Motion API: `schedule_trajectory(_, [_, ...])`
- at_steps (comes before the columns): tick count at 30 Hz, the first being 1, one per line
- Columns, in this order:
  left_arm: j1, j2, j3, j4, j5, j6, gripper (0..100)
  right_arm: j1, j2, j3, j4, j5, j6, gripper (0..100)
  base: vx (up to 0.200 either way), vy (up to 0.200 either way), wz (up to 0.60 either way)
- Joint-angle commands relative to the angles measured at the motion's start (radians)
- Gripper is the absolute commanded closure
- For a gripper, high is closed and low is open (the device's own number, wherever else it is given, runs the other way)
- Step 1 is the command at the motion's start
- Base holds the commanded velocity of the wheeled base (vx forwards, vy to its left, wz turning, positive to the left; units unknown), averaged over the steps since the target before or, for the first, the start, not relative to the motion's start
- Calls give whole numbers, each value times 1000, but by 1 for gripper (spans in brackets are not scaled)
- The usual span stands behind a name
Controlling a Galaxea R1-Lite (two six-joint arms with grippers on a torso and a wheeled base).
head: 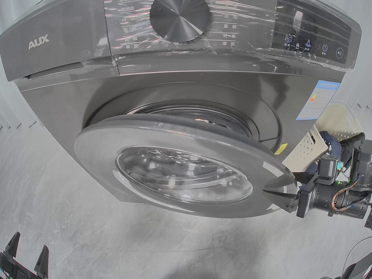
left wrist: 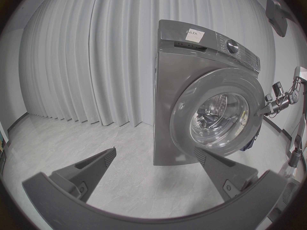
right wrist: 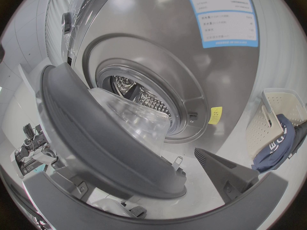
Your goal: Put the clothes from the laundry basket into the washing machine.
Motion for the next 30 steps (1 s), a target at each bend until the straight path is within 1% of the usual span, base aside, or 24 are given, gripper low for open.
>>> schedule_trajectory(1, [0, -13, 15, 0, 1, 0, 0, 14, 0, -3, -1, 0, 0, 0, 0, 0, 0])
schedule_trajectory(4, [0, -13, 15, 0, 1, -1, 0, 41, 1, 8, -7, 5, 2, 0, 0, 0, 0])
schedule_trajectory(9, [-1, -13, 15, 0, -1, 0, 0, 80, -19, 58, -7, 17, 0, 0, 0, 0, 0])
schedule_trajectory(12, [-1, -13, 15, 0, -1, 0, 0, 81, -49, 86, -2, 18, 0, 0, 0, 0, 0])
schedule_trajectory(14, [-1, -13, 15, 0, -1, 0, 0, 73, -58, 91, 1, 18, 2, 0, -200, 0, 0])
schedule_trajectory(15, [-1, -13, 15, 0, -1, 0, 0, 69, -60, 89, 1, 15, 2, 0, -200, 0, 0])
schedule_trajectory(18, [0, -13, 15, 0, -1, 0, 0, 64, -54, 77, -1, 14, 2, 0, 0, 0, 0])
schedule_trajectory(26, [0, -13, 15, 0, -1, 0, 0, 72, 34, -6, -10, 11, 2, 0, 0, 0, 0])
schedule_trajectory(29, [0, -13, 15, 0, -1, -1, 0, 81, 38, -3, -10, 17, 2, 0, 0, 0, 0])
schedule_trajectory(30, [-1, -13, 15, 0, -1, 0, 0, 95, 29, 17, -9, 20, 2, 0, 0, 0, 0])
